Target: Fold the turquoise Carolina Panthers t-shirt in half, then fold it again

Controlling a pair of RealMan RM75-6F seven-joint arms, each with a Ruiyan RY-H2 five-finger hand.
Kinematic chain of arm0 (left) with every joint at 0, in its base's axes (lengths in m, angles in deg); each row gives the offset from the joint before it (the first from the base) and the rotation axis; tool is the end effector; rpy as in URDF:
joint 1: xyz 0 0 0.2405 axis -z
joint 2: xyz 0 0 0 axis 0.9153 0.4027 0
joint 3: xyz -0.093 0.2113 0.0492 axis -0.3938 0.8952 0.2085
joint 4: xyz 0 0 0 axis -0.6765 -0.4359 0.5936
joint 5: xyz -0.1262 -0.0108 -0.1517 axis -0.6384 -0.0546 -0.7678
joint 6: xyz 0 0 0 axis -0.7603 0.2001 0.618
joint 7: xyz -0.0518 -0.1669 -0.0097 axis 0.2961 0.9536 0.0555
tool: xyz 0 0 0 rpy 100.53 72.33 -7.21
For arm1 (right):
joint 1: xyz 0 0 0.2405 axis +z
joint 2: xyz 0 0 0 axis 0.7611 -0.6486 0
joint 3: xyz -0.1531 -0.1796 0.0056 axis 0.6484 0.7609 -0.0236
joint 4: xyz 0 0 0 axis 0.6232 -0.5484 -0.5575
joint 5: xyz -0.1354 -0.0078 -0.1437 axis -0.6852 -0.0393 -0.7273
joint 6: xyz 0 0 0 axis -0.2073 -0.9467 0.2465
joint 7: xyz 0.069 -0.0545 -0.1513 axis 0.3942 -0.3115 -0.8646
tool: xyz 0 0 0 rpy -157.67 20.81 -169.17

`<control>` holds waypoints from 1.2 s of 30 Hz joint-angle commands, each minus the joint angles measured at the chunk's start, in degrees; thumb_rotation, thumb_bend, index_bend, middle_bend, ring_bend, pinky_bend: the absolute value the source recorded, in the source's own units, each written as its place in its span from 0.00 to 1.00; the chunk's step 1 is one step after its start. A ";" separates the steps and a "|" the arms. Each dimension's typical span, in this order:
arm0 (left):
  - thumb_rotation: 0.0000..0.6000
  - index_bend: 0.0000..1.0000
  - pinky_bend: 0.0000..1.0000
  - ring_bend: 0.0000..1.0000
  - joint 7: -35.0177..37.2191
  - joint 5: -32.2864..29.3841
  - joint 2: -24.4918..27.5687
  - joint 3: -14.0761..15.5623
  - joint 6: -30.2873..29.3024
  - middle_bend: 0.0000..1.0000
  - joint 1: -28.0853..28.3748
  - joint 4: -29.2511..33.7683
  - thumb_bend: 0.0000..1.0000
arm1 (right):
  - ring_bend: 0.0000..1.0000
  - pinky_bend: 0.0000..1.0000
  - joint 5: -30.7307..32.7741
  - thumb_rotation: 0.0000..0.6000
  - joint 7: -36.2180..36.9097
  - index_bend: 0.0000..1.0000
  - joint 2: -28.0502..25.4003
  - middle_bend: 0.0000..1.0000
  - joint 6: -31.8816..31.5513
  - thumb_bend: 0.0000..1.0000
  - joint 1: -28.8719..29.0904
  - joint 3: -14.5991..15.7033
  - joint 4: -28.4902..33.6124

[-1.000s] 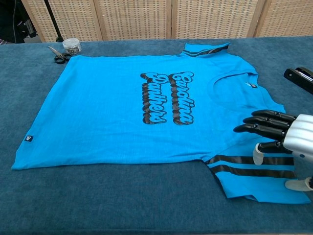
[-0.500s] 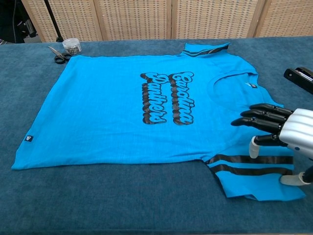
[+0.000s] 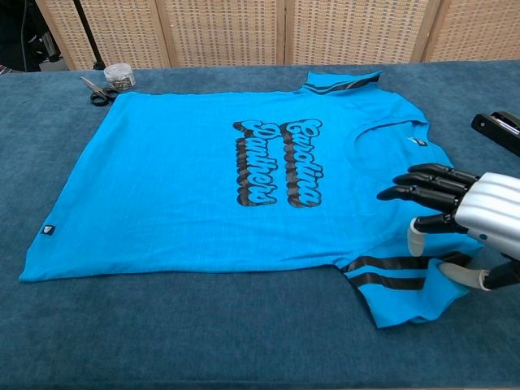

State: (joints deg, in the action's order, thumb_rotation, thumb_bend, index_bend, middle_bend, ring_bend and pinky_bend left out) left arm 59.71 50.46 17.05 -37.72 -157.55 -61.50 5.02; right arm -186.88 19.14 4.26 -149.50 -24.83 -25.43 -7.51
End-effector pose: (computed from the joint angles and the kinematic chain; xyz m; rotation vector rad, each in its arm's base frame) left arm -0.2922 0.2001 0.1658 -1.4342 -0.9521 -0.8952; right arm -0.2185 -0.2401 -0.0166 2.1872 -0.4788 1.0896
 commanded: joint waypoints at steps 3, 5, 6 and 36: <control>1.00 0.00 0.00 0.00 -0.02 -0.03 0.00 0.02 0.05 0.00 0.01 -0.01 0.03 | 0.00 0.00 0.08 1.00 -0.19 0.51 -0.15 0.11 0.50 0.44 0.30 0.44 0.15; 1.00 0.00 0.00 0.00 0.04 -0.04 -0.01 0.04 0.13 0.00 0.04 0.02 0.03 | 0.00 0.00 0.20 1.00 -0.36 0.51 -0.24 0.11 0.91 0.44 0.46 0.65 0.29; 1.00 0.00 0.00 0.00 0.02 -0.01 0.00 0.03 0.09 0.00 0.04 0.03 0.03 | 0.00 0.00 0.24 1.00 -0.43 0.51 -0.25 0.11 1.03 0.44 0.52 0.70 0.33; 1.00 0.21 0.00 0.00 11.90 11.94 -10.57 5.27 3.11 0.00 4.52 -18.60 0.09 | 0.00 0.00 0.54 1.00 5.97 0.61 -1.39 0.11 -2.70 0.52 1.08 2.03 1.21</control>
State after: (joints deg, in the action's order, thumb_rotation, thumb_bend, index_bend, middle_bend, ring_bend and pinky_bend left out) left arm 69.78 60.91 8.69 -33.52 -155.88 -58.32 -11.19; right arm -186.30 24.84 3.05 -152.00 -23.74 -23.49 -6.49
